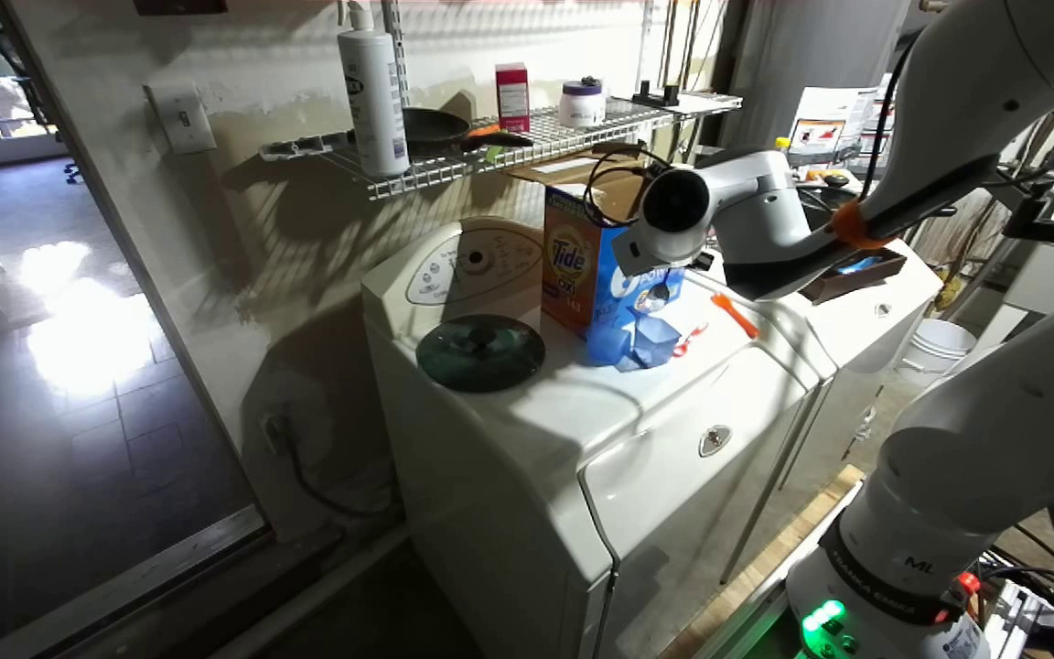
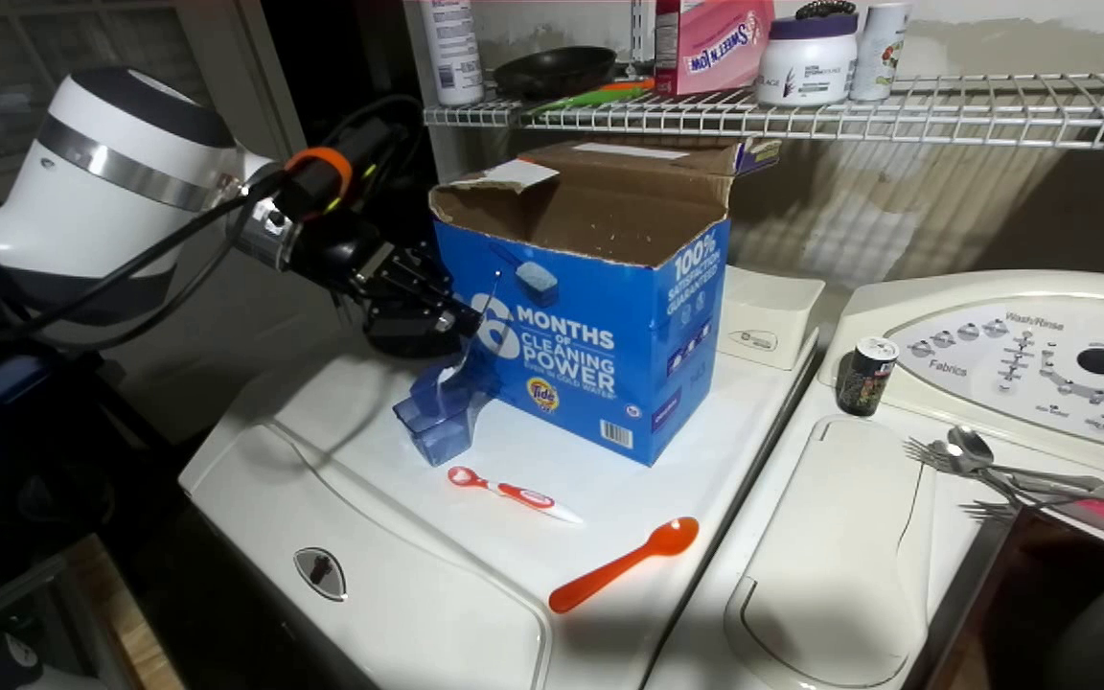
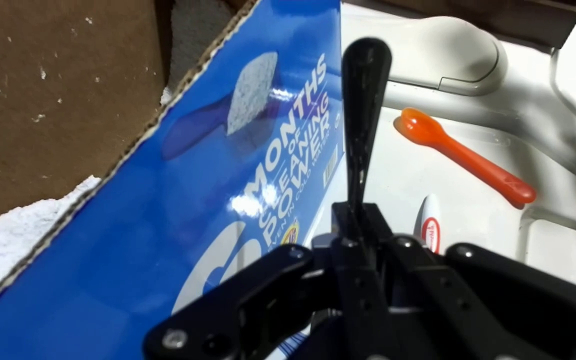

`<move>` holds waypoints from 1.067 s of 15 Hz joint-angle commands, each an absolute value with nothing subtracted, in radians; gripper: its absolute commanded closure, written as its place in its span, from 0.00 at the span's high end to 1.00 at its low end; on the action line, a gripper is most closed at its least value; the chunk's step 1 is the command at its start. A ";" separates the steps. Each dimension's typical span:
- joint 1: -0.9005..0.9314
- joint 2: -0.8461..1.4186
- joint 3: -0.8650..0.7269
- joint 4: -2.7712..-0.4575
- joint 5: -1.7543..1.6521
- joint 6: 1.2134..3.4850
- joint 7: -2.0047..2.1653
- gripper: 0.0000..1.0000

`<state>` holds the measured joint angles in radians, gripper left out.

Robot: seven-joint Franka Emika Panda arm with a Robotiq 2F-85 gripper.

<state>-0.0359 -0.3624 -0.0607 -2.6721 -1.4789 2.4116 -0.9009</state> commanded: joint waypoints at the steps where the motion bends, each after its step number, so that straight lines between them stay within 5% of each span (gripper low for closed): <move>1: -0.020 -0.399 -0.050 -2.700 -1.527 2.372 -0.852 0.02; 16: 0.000 -0.410 -0.043 -2.712 -1.561 2.331 -0.828 0.02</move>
<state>-0.0130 -0.3846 -0.0501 -2.6949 -1.5203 2.3596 -0.8649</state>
